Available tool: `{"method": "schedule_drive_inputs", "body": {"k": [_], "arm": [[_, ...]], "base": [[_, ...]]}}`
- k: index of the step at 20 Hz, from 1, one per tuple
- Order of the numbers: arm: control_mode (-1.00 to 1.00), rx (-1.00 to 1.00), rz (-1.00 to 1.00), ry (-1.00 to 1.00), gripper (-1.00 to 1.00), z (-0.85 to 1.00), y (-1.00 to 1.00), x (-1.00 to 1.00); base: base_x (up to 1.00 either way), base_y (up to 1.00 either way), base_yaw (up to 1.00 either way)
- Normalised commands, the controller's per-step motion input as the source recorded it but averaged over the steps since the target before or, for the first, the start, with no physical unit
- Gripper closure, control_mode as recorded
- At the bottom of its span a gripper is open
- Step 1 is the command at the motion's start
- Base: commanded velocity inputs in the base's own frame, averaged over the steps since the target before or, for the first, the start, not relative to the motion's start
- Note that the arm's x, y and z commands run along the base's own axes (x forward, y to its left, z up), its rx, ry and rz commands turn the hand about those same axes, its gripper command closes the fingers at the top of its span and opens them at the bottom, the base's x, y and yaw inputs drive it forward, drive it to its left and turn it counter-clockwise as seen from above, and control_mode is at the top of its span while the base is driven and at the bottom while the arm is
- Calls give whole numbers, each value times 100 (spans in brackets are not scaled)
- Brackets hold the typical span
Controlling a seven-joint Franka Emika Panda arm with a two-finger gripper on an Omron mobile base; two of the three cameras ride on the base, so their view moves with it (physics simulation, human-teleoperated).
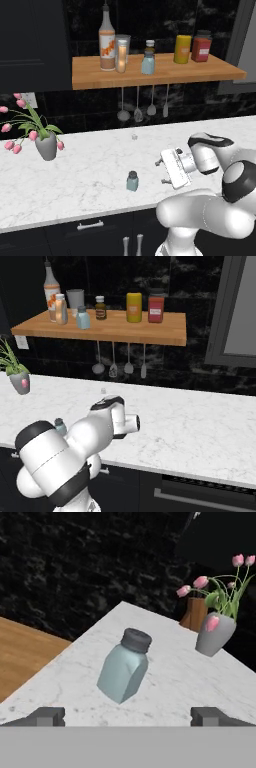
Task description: Put the shaker and condiment bottle from the counter next to their counterparts in the cabinet.
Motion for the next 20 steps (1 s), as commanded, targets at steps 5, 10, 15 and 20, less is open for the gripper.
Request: {"method": "schedule_drive_inputs", "body": {"k": [5,10,15,20], "arm": [[-100,0,0,0,-100,0,17,0],[-100,0,0,0,-100,-12,56,0],[-100,-2,0,0,-100,-22,54,0],[-100,-2,0,12,-100,-34,24,37]], "base": [[0,0,0],[0,0,0],[0,0,0],[0,0,0]]}}
